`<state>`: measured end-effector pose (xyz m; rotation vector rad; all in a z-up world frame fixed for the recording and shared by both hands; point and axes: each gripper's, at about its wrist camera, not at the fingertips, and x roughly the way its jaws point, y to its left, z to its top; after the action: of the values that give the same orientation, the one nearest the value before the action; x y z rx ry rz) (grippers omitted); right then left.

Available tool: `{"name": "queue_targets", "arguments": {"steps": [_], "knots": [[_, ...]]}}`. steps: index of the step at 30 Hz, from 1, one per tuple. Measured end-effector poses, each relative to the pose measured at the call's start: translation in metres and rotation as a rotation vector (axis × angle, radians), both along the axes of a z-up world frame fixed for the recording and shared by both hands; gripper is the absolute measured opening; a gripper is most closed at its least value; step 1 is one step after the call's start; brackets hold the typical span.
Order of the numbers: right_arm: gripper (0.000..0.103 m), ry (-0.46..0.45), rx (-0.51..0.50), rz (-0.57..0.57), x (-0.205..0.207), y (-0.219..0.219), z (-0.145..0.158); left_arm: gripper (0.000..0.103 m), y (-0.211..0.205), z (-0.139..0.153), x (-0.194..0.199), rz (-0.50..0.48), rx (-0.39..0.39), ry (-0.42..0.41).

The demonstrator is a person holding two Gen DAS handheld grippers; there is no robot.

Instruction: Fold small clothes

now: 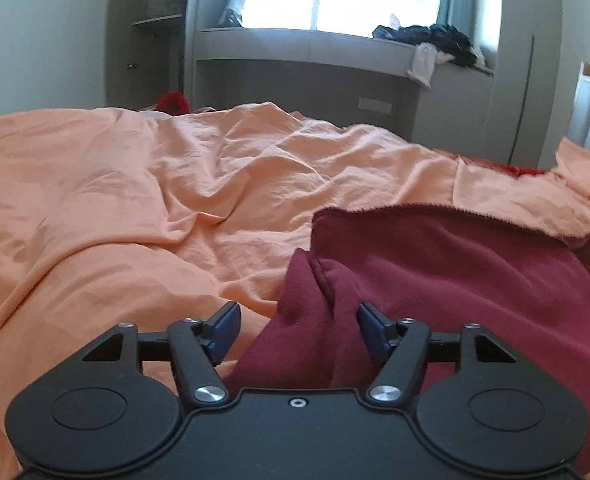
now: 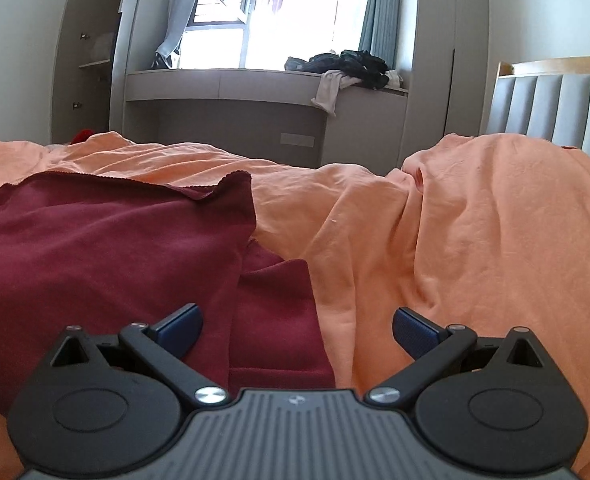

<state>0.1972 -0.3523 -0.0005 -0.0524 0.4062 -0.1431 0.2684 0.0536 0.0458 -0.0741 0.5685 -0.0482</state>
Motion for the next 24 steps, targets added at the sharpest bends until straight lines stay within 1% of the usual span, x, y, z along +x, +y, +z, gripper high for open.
{"name": "queue_targets", "arguments": {"steps": [1, 3, 4, 5, 7, 8, 10, 12, 15, 17, 19, 22, 24], "knots": [[0.103, -0.004, 0.005, 0.001, 0.000, -0.001, 0.000, 0.070, 0.003, 0.001, -0.002, 0.006, -0.015, -0.011], [0.103, -0.016, 0.019, 0.000, -0.001, -0.001, 0.001, 0.077, 0.007, 0.004, -0.008, 0.020, -0.036, -0.029], [0.103, -0.020, 0.025, 0.003, -0.001, -0.002, 0.002, 0.084, 0.009, 0.006, -0.012, 0.023, -0.044, -0.039], [0.103, -0.023, 0.026, 0.006, -0.001, -0.002, 0.003, 0.089, 0.011, 0.007, -0.016, 0.027, -0.049, -0.048], [0.103, -0.035, 0.017, 0.023, 0.001, -0.001, 0.005, 0.093, 0.014, 0.009, -0.028, 0.043, -0.050, -0.073], [0.103, -0.039, 0.012, 0.036, 0.003, 0.000, 0.006, 0.098, 0.015, 0.010, -0.033, 0.048, -0.048, -0.086], [0.103, -0.041, -0.005, 0.079, 0.012, 0.003, 0.010, 0.102, 0.018, 0.009, -0.043, 0.066, -0.041, -0.105], [0.103, -0.028, -0.036, 0.114, 0.030, 0.009, 0.014, 0.102, 0.021, 0.008, -0.046, 0.079, -0.029, -0.100], [0.103, -0.001, -0.067, 0.136, 0.058, 0.017, 0.019, 0.102, 0.025, 0.006, -0.040, 0.117, 0.000, -0.072], [0.103, 0.022, -0.100, 0.156, 0.080, 0.023, 0.022, 0.102, 0.028, 0.001, -0.034, 0.137, 0.042, -0.056], [0.103, 0.037, -0.140, 0.164, 0.102, 0.029, 0.024, 0.102, 0.031, -0.005, -0.027, 0.158, 0.078, -0.020], [0.103, 0.053, -0.156, 0.157, 0.132, 0.034, 0.027, 0.102, 0.033, -0.008, -0.024, 0.187, 0.127, -0.028], [0.103, 0.053, -0.160, 0.126, 0.150, 0.033, 0.028, 0.102, 0.032, -0.007, -0.023, 0.229, 0.183, -0.041]]}}
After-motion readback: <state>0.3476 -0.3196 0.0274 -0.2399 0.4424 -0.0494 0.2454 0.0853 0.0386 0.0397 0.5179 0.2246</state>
